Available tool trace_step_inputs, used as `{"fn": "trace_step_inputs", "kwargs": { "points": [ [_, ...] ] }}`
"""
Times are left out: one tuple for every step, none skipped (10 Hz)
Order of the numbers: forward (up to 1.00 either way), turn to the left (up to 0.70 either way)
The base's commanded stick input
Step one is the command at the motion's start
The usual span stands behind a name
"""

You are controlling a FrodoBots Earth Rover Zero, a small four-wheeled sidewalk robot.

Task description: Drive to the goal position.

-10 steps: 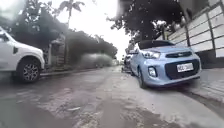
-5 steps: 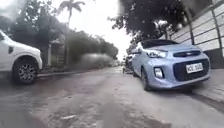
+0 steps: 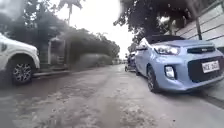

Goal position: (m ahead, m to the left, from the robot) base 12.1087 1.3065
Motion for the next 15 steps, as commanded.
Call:
{"fn": "trace_step_inputs", "kwargs": {
  "points": [
    [0.7,0.35],
    [0.7,0.35],
    [0.7,0.35],
    [0.7,0.35],
    [0.7,0.35],
    [0.7,0.35],
    [0.7,0.21],
    [0.7,0.06],
    [0.7,0.0],
    [0.7,0.0],
    [0.7,0.0],
    [0.7,0.0],
    [0.7,0.0],
    [0.7,-0.25],
    [0.7,-0.35]
  ]
}}
